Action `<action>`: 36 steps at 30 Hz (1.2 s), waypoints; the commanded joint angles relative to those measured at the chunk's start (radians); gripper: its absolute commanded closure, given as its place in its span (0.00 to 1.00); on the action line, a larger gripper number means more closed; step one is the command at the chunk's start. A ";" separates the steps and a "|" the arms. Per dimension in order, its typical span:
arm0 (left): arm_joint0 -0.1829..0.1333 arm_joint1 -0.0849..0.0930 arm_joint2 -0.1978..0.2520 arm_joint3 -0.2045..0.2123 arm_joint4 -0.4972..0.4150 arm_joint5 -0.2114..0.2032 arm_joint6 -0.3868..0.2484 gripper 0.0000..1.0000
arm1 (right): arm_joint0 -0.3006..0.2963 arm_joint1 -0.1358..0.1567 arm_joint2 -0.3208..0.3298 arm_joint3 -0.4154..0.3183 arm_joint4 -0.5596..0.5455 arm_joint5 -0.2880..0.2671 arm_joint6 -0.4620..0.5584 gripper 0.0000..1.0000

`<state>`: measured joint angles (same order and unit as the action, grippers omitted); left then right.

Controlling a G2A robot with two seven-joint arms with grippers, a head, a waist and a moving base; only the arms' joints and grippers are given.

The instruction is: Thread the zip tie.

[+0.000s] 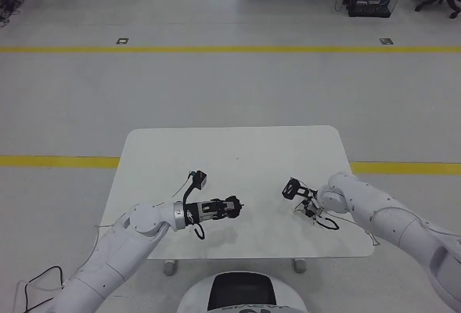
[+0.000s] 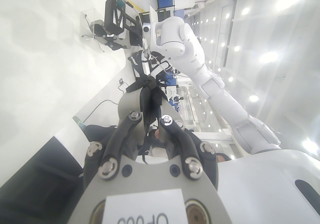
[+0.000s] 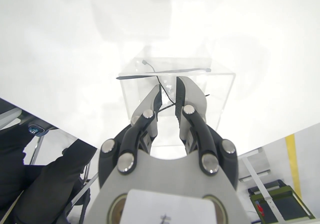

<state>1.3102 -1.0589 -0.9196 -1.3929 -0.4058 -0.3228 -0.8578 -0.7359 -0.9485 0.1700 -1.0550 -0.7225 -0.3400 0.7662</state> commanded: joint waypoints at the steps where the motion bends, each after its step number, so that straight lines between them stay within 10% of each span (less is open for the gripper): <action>1: 0.000 0.000 0.000 0.000 0.000 0.000 0.000 1.00 | 0.000 -0.001 0.000 0.002 0.000 0.000 0.000 0.87; 36: 0.000 0.000 0.000 0.000 0.000 0.000 0.000 1.00 | 0.010 -0.003 0.000 -0.017 -0.003 0.000 0.051 1.00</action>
<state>1.3102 -1.0589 -0.9196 -1.3929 -0.4058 -0.3228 -0.8578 -0.7266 -0.9550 0.1700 -1.0662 -0.7245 -0.3400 0.8155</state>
